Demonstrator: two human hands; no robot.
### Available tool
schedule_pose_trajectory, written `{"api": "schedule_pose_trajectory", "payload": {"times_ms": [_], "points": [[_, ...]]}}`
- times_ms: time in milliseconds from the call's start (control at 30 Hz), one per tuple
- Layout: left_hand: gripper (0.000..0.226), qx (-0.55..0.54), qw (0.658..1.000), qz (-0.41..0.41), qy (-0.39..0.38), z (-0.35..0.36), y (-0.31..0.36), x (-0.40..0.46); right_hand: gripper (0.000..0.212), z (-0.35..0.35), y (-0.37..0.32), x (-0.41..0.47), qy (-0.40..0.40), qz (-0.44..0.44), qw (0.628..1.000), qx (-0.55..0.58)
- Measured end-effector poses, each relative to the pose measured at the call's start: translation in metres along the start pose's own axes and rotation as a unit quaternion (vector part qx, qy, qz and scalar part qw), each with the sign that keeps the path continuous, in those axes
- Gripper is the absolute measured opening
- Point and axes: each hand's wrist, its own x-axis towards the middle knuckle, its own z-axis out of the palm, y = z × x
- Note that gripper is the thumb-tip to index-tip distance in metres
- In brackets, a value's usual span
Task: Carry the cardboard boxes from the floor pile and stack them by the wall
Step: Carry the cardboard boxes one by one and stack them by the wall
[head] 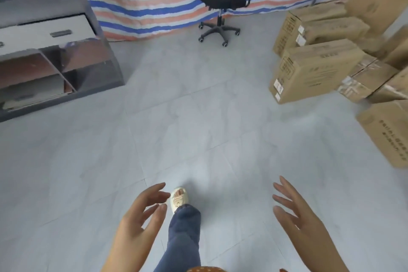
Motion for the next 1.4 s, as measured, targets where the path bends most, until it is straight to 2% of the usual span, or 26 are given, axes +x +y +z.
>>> {"api": "schedule_pose_trajectory", "payload": {"times_ms": [333, 567, 767, 867, 967, 1100, 1267, 1400], "points": [[0.040, 0.019, 0.998, 0.042, -0.044, 0.003, 0.055, 0.242, 0.049, 0.024, -0.067, 0.184, 0.152, 0.055, 0.980, 0.114], [0.039, 0.023, 0.994, 0.038, -0.103, 0.044, 0.085, 0.378, 0.043, 0.015, -0.096, 0.283, 0.205, 0.094, 0.962, 0.156], [0.041, 0.042, 0.987, 0.053, -0.143, 0.129, 0.118, 0.486, 0.044, -0.041, -0.094, 0.386, 0.237, 0.120, 0.949, 0.168], [0.039, 0.033, 0.988, 0.062, -0.138, 0.187, 0.143, 0.542, 0.040, -0.094, -0.101, 0.452, 0.241, 0.111, 0.951, 0.156], [0.038, 0.012, 0.988, 0.065, -0.142, 0.249, 0.177, 0.591, 0.051, -0.156, -0.112, 0.512, 0.255, 0.102, 0.951, 0.145], [0.039, 0.004, 0.984, 0.072, -0.164, 0.323, 0.213, 0.648, 0.051, -0.218, -0.113, 0.576, 0.271, 0.106, 0.947, 0.137], [0.040, 0.014, 0.979, 0.051, -0.197, 0.389, 0.235, 0.719, 0.050, -0.258, -0.106, 0.643, 0.280, 0.140, 0.941, 0.126], [0.038, 0.046, 0.967, 0.048, -0.247, 0.443, 0.247, 0.796, 0.050, -0.278, -0.093, 0.700, 0.328, 0.172, 0.918, 0.143]]}}
